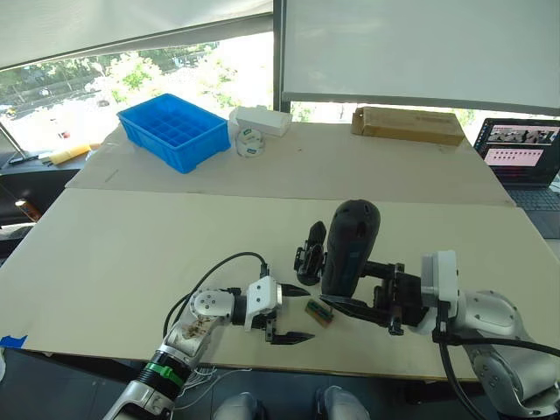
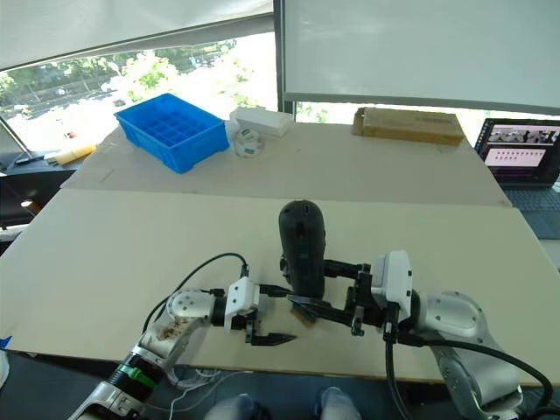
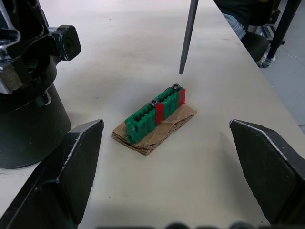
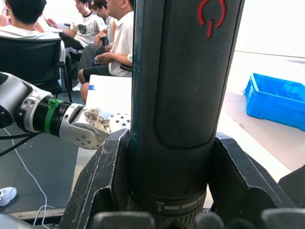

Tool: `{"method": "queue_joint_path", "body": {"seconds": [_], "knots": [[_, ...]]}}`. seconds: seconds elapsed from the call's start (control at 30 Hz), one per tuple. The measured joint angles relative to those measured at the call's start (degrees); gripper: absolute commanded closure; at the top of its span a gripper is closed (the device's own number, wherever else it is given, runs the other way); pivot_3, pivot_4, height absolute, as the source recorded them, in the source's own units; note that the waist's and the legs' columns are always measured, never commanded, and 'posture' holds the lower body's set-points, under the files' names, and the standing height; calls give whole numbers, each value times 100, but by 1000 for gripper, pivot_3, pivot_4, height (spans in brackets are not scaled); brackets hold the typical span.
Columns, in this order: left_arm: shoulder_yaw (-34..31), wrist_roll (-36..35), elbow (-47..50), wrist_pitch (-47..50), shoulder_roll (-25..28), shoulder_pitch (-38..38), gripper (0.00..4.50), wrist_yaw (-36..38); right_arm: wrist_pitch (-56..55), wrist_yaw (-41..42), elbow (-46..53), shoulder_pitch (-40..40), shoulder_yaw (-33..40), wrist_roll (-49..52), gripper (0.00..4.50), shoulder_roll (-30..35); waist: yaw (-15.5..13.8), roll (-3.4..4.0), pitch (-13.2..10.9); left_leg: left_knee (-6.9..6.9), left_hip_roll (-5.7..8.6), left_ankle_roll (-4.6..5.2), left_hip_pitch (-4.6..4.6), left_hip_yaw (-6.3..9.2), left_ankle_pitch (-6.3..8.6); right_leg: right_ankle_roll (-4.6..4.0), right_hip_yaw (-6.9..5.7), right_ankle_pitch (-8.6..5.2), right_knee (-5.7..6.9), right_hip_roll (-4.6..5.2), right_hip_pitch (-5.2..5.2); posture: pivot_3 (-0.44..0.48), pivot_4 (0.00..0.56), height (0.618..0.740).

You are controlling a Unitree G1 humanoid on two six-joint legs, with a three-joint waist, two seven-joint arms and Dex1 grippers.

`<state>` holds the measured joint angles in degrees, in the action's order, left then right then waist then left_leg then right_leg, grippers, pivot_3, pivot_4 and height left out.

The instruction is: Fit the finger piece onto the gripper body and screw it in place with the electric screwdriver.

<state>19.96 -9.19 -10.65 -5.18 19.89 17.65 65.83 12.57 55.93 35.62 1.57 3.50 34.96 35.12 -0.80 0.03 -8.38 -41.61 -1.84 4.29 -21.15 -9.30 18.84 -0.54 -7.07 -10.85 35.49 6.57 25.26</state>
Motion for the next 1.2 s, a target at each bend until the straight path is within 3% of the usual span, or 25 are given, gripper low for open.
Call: {"method": "queue_joint_path", "body": {"seconds": [1.2], "knots": [[-11, -5, 46, 8, 3, -42, 0, 6, -240, 28, -210, -89, -100, -383, 2597, -96, 4, 0, 0, 17, -2, 0, -1, 1, 0, 5, -1, 6, -27, -2, -3, 0, 150, 740]]}}
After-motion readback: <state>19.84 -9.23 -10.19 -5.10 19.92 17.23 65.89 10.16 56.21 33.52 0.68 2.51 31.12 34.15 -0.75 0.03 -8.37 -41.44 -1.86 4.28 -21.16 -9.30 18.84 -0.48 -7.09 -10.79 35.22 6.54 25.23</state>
